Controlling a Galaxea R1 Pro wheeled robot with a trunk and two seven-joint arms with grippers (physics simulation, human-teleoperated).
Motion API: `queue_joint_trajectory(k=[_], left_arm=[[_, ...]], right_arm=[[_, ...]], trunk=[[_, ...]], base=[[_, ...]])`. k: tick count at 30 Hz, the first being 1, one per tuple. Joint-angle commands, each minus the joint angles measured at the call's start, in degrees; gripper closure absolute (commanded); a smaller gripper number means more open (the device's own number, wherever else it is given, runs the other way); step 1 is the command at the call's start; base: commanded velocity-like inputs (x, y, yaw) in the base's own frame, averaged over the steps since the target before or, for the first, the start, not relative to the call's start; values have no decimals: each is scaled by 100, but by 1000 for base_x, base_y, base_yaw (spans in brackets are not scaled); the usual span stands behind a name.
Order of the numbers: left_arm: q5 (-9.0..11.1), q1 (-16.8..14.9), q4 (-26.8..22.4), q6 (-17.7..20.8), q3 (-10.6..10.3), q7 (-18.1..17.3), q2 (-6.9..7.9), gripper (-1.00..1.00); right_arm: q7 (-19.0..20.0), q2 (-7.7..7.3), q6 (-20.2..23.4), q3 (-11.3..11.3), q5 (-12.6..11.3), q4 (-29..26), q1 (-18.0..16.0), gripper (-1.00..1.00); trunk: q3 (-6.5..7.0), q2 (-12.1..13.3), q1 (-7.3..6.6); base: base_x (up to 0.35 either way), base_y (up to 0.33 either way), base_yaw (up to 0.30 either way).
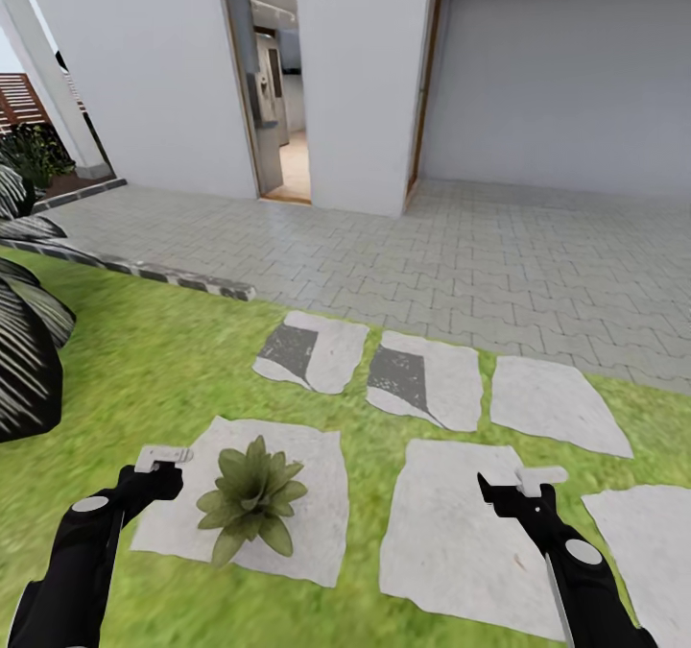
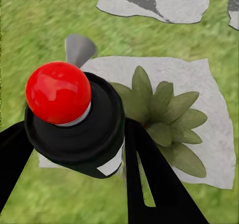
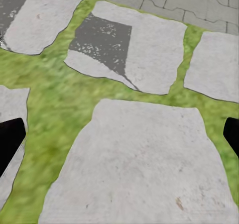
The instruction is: Pick up the pesticide atomizer in the garden and spray insectifuge to fully cover both potted plants in the garden.
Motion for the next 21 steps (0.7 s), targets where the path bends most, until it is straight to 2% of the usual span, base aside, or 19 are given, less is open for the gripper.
queue_joint_trajectory(k=[1, 13, 21], left_arm=[[-50, -6, -8, 9, 17, -48, -6, 100], [-50, -6, -8, 9, 17, -48, -6, 100], [-50, -6, -7, 9, 17, -48, -6, 100]], right_arm=[[51, 8, 23, -23, 50, -14, -5, -100], [51, 8, 23, -24, 50, -14, -5, -100], [51, 8, 23, -23, 50, -14, -5, -100]], trunk=[[-5, -3, 3], [-5, -3, 3], [-5, -3, 3]], base=[[258, 208, -1], [265, 214, -13], [254, 213, -222]])
